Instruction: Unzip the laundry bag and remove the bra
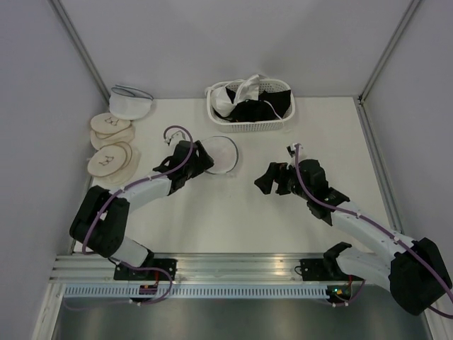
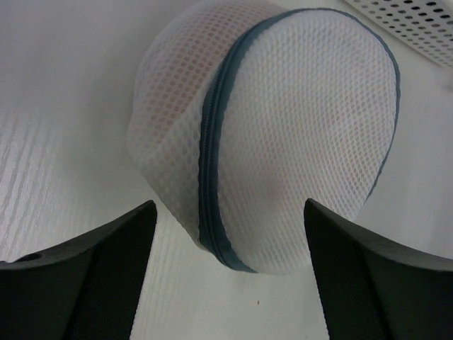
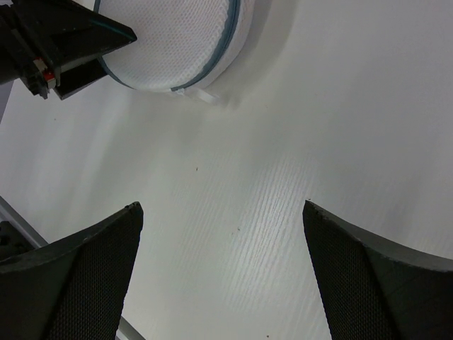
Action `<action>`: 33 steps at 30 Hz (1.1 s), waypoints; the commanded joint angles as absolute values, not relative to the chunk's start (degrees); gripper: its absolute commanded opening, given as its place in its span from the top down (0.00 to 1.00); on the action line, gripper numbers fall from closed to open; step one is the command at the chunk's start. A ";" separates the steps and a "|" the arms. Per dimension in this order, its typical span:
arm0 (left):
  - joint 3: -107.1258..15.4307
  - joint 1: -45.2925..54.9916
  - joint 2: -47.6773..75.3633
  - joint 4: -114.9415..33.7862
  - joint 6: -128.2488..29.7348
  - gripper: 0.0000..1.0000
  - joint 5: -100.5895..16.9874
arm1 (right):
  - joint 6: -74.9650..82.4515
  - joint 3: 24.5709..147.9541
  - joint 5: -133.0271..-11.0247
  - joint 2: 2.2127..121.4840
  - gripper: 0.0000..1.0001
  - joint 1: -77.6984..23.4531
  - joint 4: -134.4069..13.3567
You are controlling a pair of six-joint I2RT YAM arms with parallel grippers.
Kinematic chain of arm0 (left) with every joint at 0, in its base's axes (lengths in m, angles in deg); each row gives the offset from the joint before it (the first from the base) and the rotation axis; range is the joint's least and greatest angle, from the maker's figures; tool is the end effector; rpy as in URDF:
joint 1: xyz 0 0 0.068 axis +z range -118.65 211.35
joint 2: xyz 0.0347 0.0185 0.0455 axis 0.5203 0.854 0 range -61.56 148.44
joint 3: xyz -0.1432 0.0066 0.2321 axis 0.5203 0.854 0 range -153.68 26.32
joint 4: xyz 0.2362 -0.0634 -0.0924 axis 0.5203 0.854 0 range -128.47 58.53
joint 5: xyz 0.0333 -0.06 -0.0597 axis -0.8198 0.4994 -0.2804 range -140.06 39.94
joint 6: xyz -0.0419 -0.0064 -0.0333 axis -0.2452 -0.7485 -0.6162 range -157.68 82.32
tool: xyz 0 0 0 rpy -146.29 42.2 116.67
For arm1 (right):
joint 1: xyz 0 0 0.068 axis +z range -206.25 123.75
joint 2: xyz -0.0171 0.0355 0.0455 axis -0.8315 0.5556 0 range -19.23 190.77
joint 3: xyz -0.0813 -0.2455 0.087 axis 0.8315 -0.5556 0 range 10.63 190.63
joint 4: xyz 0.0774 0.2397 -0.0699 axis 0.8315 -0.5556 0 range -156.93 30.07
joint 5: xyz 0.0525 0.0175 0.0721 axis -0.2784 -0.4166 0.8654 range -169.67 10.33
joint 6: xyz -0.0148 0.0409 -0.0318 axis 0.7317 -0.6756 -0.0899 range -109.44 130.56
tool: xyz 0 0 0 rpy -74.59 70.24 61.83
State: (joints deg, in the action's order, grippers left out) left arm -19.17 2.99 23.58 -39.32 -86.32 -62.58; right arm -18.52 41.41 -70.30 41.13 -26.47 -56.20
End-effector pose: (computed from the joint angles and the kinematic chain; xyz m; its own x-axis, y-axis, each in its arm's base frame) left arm 0.2758 -0.1403 0.1982 -0.6010 -0.5084 -0.6168 -0.2058 0.8440 -0.4952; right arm 0.1970 0.1194 0.2268 -0.6307 0.1917 -0.7520 -0.3555 0.7900 0.4995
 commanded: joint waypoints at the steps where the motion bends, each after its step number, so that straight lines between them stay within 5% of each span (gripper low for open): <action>1: -22.28 4.36 27.54 -43.74 -88.21 0.19 -64.92 | -19.33 40.51 -71.49 40.89 0.02 -25.75 -53.25; 6: -22.90 4.98 30.98 -48.40 -87.34 0.45 -62.99 | -19.50 40.16 -72.81 39.75 0.02 -24.79 -53.51; 10: -22.46 5.07 31.25 -51.04 -87.16 0.98 -59.05 | -18.80 40.42 -75.44 39.83 0.02 -24.00 -54.39; 22: -7.88 4.46 16.23 -60.26 -108.75 0.98 -40.49 | -18.88 42.18 -77.12 44.92 0.08 -16.62 -50.44; 33: 0.66 1.64 11.47 -65.02 -121.79 0.98 -42.77 | -24.51 42.27 -84.94 47.56 0.17 -6.68 -44.55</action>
State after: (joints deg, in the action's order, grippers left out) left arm 0.32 2.51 13.11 -60.15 -114.89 -42.47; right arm -22.09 40.58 -81.38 47.22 -8.22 -49.65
